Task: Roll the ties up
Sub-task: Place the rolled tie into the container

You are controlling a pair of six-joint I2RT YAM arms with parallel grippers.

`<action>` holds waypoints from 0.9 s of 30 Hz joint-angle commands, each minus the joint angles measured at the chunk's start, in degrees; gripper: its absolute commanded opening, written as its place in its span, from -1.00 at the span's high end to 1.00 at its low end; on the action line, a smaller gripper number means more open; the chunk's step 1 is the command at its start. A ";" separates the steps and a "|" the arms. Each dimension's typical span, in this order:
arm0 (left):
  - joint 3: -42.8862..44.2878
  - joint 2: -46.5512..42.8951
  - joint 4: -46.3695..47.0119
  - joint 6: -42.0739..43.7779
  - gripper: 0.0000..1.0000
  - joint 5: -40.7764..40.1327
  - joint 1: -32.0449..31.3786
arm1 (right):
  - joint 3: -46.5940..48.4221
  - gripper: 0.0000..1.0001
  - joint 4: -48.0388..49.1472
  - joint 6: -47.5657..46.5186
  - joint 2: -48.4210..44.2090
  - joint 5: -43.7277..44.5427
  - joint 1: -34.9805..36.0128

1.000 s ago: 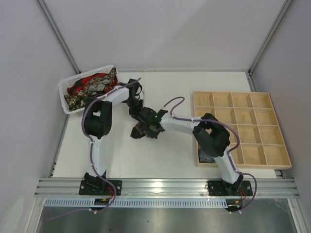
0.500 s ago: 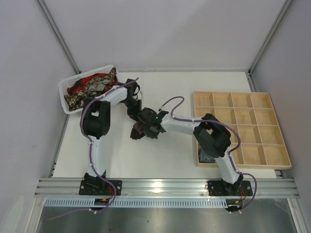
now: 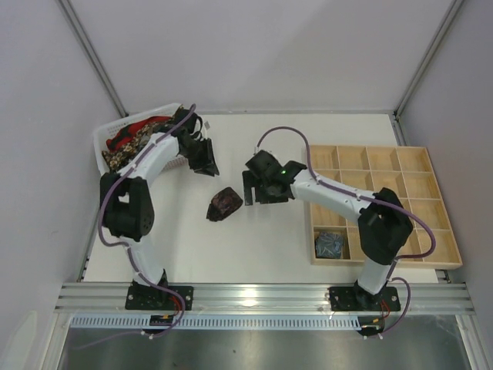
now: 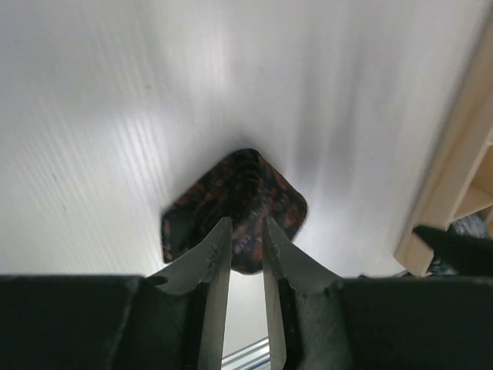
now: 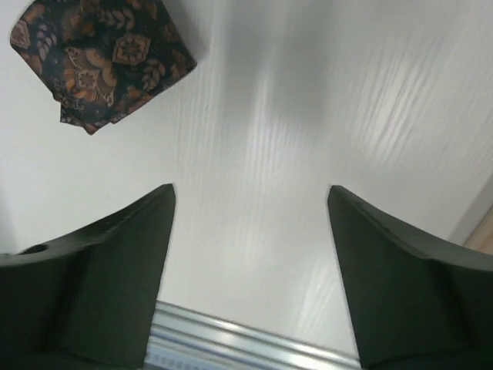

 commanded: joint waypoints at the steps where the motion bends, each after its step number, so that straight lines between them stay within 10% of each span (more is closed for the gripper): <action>1: -8.29 -8.03 5.86 -5.03 0.45 7.96 -0.38 | -0.45 -0.79 6.08 -17.17 -3.38 -8.16 -6.10; 13: -26.96 -14.81 23.71 -16.65 0.46 16.42 -3.55 | 16.77 -1.00 8.21 -28.34 14.62 -62.10 -22.72; 27: -29.86 -15.86 21.78 -15.69 0.49 11.58 -3.20 | 23.20 -0.81 18.12 -18.86 28.34 -72.61 -19.56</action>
